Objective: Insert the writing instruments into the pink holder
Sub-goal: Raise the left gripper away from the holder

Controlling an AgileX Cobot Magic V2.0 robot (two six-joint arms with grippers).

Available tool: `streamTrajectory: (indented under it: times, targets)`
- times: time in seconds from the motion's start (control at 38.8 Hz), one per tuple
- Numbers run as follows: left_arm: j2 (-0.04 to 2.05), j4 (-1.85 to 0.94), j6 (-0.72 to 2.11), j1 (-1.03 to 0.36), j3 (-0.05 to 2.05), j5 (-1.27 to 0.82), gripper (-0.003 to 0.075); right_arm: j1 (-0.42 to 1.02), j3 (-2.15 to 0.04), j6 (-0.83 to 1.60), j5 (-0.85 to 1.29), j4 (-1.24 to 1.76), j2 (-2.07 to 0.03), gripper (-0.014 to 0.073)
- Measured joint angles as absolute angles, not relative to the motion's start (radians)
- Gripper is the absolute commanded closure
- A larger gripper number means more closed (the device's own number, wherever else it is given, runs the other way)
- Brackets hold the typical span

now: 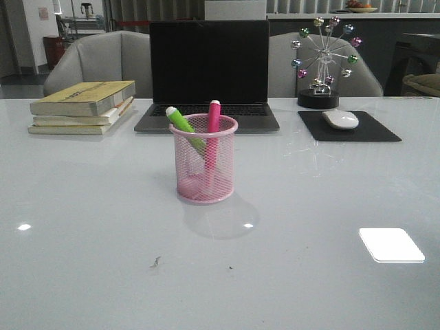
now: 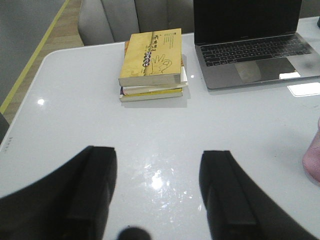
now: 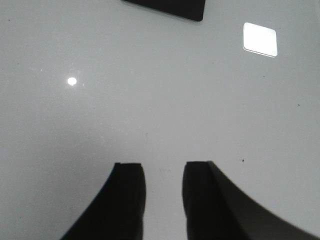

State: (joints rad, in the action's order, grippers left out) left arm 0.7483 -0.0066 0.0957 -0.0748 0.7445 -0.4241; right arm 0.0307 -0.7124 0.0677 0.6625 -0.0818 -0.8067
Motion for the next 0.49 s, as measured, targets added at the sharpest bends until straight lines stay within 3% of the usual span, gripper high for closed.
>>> streamTrajectory:
  times: [0.23,0.33,0.49]
  targets:
    - [0.599,-0.007,0.096,-0.075,0.642,-0.403,0.0297,0.031,-0.712,0.064,0.698,-0.082,-0.778,0.0269]
    - [0.570,-0.007,0.096,-0.075,0.624,-0.401,0.0313,0.031,-0.712,0.046,0.706,-0.082,-0.774,0.0330]
    - [0.563,-0.007,0.096,-0.075,0.622,-0.395,0.0407,0.031,-0.712,0.030,0.717,-0.082,-0.774,0.0457]
